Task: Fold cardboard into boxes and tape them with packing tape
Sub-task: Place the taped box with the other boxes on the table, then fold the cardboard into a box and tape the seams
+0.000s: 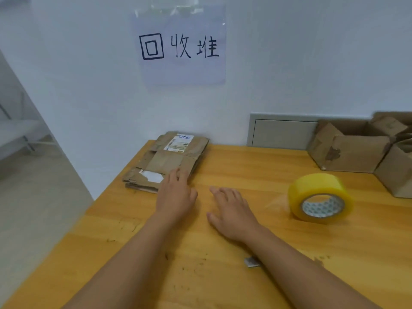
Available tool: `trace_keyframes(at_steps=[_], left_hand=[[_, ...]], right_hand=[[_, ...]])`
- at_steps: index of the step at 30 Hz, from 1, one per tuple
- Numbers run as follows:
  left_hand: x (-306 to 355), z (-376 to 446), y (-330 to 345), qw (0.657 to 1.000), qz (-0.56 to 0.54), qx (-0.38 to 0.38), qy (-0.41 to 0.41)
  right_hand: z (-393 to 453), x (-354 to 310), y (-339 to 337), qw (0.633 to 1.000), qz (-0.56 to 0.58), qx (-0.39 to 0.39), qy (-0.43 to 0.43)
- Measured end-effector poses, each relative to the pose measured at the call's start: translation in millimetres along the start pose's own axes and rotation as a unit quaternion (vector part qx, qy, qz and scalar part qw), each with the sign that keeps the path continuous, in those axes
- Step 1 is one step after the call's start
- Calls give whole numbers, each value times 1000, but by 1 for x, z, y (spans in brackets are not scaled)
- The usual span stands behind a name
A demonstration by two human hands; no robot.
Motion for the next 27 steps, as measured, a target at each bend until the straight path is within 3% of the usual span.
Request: trace_keyframes(at_steps=[8, 14, 21, 24, 27], left_hand=[[-14, 46, 34, 995, 84, -45, -16], [-7, 47, 6, 997, 67, 47, 2], [22, 26, -91, 973, 28, 214, 86], [36, -6, -129, 962, -17, 259, 88], [36, -41, -152, 956, -85, 273, 60]], right_hand=[[5, 3, 13, 1000, -26, 16, 5], [5, 2, 12, 999, -25, 21, 5], [4, 3, 10, 1000, -12, 10, 12], [2, 9, 0, 994, 93, 47, 31], [-6, 24, -19, 950, 276, 116, 90]])
Point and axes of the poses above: each hand's wrist, its own z-axis towards the middle knuckle, its own y-axis out of the palm, x = y × z, the point moved 9 cm from there along z, towards the middle knuckle, and after that the axes turned 7 degrees about -z, right-handed, at the moved point
